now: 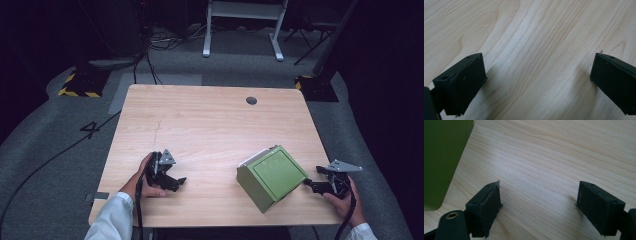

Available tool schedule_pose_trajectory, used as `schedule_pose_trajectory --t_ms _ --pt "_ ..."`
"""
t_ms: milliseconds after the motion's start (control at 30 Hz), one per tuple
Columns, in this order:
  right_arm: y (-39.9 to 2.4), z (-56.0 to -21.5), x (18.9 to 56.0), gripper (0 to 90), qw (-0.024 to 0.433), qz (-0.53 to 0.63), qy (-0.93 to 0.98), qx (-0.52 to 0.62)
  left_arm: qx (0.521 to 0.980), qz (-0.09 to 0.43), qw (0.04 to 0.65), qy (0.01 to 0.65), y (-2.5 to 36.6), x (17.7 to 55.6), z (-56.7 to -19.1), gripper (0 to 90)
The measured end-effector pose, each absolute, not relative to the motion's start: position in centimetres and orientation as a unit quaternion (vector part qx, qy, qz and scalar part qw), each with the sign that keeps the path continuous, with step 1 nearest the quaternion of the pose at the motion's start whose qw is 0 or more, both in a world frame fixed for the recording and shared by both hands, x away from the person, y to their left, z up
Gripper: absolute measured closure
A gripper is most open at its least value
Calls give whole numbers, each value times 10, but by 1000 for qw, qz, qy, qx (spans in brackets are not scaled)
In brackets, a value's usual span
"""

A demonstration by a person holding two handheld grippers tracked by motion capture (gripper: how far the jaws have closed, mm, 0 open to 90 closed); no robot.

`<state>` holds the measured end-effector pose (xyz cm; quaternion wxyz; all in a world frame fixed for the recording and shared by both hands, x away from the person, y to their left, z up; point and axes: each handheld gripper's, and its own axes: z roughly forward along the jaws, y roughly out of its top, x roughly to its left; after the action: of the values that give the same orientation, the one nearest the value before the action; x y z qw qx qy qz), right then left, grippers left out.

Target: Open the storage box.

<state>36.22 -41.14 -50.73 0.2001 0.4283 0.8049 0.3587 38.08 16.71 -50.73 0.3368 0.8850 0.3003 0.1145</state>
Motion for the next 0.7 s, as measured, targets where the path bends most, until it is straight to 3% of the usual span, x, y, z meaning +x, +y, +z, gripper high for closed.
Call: schedule_pose_trajectory --t_ms 167,300,367,467,700 --pt "-411 -507 362 193 202 359 805 428 896 102 322 288 151 387 -503 13" --pt "-411 -507 362 192 200 359 805 429 895 94 337 278 142 391 -499 243" --pt "-411 -507 362 192 200 359 804 429 895 90 343 272 135 392 -496 149" --pt "-411 -507 362 192 200 359 805 429 895 85 352 261 121 396 -490 217" --pt "-411 -507 362 191 200 359 804 429 892 92 367 246 102 396 -480 215"
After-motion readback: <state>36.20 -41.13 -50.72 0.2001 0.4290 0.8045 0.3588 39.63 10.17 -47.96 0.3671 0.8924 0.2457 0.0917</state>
